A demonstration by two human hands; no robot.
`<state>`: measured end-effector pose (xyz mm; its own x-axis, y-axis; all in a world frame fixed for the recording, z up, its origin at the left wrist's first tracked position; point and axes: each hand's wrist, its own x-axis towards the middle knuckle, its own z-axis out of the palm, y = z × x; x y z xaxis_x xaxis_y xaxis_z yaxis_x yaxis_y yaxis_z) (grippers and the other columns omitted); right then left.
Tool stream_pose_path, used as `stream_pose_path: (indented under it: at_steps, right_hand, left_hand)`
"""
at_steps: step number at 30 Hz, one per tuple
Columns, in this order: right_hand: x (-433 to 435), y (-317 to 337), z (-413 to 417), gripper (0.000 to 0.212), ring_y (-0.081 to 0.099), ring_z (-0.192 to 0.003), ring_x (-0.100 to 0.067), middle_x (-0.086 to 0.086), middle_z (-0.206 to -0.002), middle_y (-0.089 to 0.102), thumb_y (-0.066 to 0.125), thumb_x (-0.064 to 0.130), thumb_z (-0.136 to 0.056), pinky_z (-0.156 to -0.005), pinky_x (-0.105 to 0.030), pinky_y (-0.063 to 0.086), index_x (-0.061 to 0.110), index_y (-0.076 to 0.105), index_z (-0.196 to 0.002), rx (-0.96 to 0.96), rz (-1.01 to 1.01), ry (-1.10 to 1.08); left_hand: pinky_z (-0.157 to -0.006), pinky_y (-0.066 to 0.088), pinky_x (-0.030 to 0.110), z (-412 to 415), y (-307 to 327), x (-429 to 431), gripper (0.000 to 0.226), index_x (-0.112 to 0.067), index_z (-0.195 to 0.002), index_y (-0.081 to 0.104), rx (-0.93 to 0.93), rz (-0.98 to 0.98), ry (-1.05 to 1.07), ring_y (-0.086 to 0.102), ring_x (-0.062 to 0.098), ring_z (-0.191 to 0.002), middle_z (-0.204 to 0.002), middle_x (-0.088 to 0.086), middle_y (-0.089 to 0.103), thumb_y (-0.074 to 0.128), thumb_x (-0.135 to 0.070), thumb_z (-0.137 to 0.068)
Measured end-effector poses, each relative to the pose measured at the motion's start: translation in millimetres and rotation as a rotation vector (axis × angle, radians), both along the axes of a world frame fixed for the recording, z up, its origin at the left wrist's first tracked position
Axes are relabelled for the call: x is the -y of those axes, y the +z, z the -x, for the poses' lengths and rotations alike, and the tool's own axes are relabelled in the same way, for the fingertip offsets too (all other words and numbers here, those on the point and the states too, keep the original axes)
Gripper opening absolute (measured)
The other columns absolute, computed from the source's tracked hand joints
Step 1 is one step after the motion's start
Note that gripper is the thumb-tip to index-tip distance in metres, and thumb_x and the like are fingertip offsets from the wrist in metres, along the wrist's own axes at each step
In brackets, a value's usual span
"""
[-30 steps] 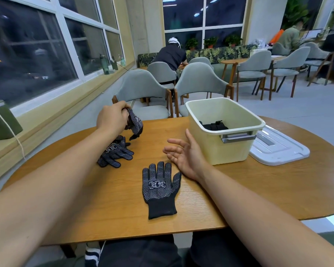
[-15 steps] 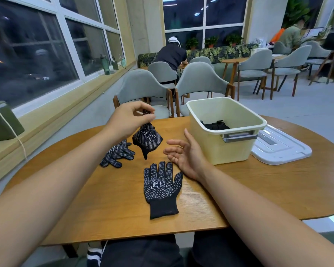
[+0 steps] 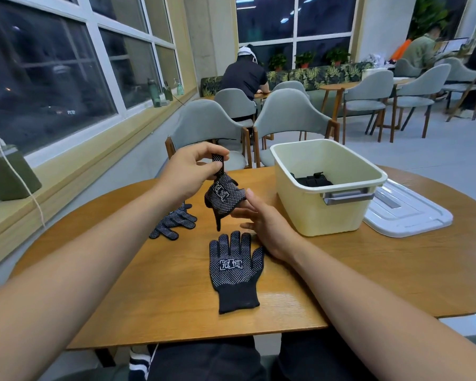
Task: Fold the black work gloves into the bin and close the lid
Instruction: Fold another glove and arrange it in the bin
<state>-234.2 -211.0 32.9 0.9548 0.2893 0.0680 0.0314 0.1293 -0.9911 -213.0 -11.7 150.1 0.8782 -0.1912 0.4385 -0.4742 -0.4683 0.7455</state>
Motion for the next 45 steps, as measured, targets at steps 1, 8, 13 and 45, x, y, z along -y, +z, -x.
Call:
stream_pose_path:
  at_steps: [1,8,13,45]
  right_hand:
    - [0,3,1,0.059,0.064,-0.131,-0.013,0.009,-0.136,0.074,0.053,0.071,-0.1,-0.114,-0.047,0.043,0.032,0.07,-0.14,0.022,0.026,-0.007]
    - [-1,14,3,0.045,0.071,-0.12,-0.007,0.01,-0.122,0.08,0.088,0.036,-0.088,-0.113,-0.036,0.047,0.024,0.075,-0.13,0.135,0.092,-0.057]
    - [2,11,-4,0.019,0.075,-0.113,-0.015,0.003,-0.114,0.082,0.076,0.021,-0.1,-0.108,-0.039,0.053,0.017,0.081,-0.118,0.189,0.088,-0.161]
    - [12,176,27,0.046,0.063,-0.083,-0.007,0.011,-0.096,0.067,0.094,0.027,-0.08,-0.066,-0.031,0.054,0.024,0.062,-0.113,0.731,1.169,-0.023]
  left_hand:
    - [-0.09,0.065,0.032,1,0,0,0.028,-0.027,-0.121,0.077,0.007,-0.005,0.004,0.076,0.011,-0.105,-0.12,-0.01,0.077,0.069,-0.008,-0.103]
    - [-0.09,0.065,0.032,10,4,3,0.032,-0.022,-0.128,0.075,0.021,0.028,0.004,0.064,-0.009,-0.082,-0.099,-0.025,0.073,0.063,-0.003,-0.105]
    - [-0.091,0.064,0.032,13,7,-2,0.031,-0.018,-0.129,0.075,0.037,0.059,0.031,0.062,-0.011,-0.076,-0.081,-0.02,0.068,0.062,-0.002,-0.105]
    - [-0.115,0.049,0.044,51,10,3,0.072,-0.022,-0.153,0.046,-0.364,-0.021,-0.431,0.068,0.025,-0.131,-0.137,0.006,0.074,0.071,0.011,-0.095]
